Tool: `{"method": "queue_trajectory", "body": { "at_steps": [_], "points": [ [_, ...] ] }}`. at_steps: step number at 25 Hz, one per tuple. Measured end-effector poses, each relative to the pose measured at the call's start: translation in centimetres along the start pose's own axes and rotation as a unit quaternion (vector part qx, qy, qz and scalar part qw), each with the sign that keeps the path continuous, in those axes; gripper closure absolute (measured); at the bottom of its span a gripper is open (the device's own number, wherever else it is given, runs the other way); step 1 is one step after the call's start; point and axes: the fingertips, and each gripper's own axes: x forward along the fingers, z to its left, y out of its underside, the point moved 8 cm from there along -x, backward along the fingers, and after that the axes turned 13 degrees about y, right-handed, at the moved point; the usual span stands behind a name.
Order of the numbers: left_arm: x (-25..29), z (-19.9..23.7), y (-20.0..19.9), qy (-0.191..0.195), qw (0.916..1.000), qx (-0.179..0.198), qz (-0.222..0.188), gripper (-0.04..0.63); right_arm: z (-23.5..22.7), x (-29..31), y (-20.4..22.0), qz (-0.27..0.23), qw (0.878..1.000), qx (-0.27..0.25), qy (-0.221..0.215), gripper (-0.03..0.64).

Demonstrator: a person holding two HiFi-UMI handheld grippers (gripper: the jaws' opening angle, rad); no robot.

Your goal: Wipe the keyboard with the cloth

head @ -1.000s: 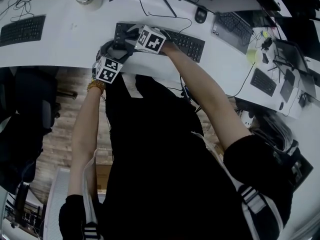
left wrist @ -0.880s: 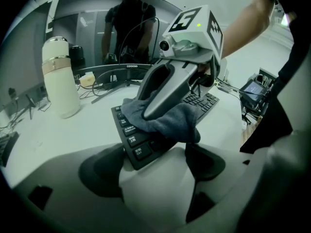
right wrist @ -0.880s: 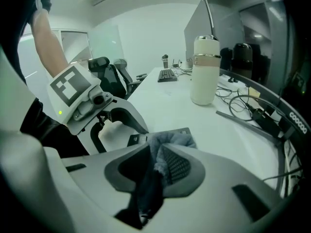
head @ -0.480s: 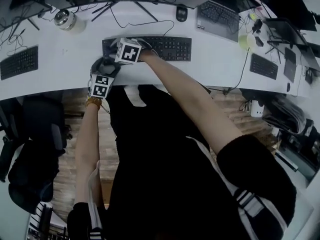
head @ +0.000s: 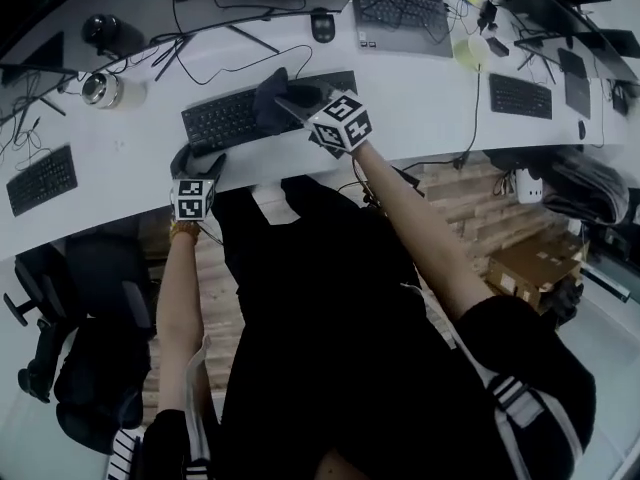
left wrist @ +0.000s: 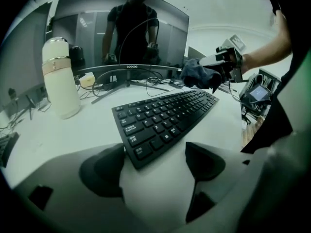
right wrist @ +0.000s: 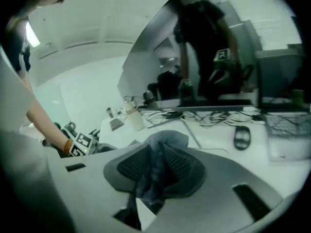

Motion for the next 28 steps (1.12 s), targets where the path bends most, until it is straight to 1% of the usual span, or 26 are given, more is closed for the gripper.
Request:
{"method": "queue_trajectory", "body": {
  "at_steps": [1,3,6,9,12,15,19,20,21,23,25,26,27,28],
  "points": [
    [0.0,0.1,0.0,0.0,1.0,-0.001,0.001,0.204,-1.7,-1.6,0.6,-0.01,0.999,0.032,0.033,0.528],
    [0.0,0.1,0.1,0.0,1.0,-0.004,0.003,0.204,-4.6,-4.5,2.0,-0.022,0.991,0.086,0.096,0.528],
    [-0.1,0.2,0.2,-0.003,1.0,-0.005,0.002,0.204,-7.7,-8.2,4.5,-0.022,0.976,0.13,0.172,0.526],
    [0.0,0.2,0.1,-0.003,1.0,0.002,0.001,0.204,-9.4,-11.1,7.0,-0.02,0.957,0.163,0.238,0.526],
    [0.0,0.4,0.0,0.002,1.0,0.004,0.009,0.206,-10.3,-13.1,8.6,-0.029,0.933,0.204,0.294,0.525],
    [-0.1,0.0,0.1,0.01,0.9999,0.003,0.007,0.206,-10.5,-14.0,9.8,-0.033,0.914,0.224,0.337,0.525],
    [-0.6,-0.1,0.3,0.009,0.9999,0.008,0.009,0.204,-9.1,-13.3,11.6,-0.027,0.892,0.223,0.393,0.525],
    [-0.4,-0.1,0.1,0.007,0.9999,0.01,0.006,0.204,-8.9,-12.8,11.6,-0.026,0.89,0.213,0.403,0.525],
    [-0.3,0.0,-0.1,0.006,0.9999,0.012,0.001,0.204,-8.8,-12.3,11.5,-0.025,0.89,0.199,0.409,0.525],
    [-0.1,0.2,0.0,0.008,0.9999,0.015,-0.001,0.206,-8.5,-11.3,11.1,-0.024,0.896,0.166,0.41,0.525],
    [-0.1,-0.1,0.1,0.017,0.9998,0.008,0.01,0.206,-8.6,-10.7,11.0,-0.017,0.903,0.139,0.406,0.525],
    [-0.1,-0.1,0.1,0.024,0.9996,0.011,0.014,0.206,-8.8,-10.4,11.1,-0.011,0.905,0.131,0.405,0.525],
    [-0.3,-0.1,0.0,0.029,0.9991,0.023,0.02,0.206,-9.0,-10.1,11.2,-0.005,0.906,0.127,0.404,0.525],
    [-0.5,0.1,0.0,0.033,0.9981,0.045,0.028,0.206,-9.2,-9.7,11.3,-0.001,0.906,0.126,0.404,0.525]
  ]
}}
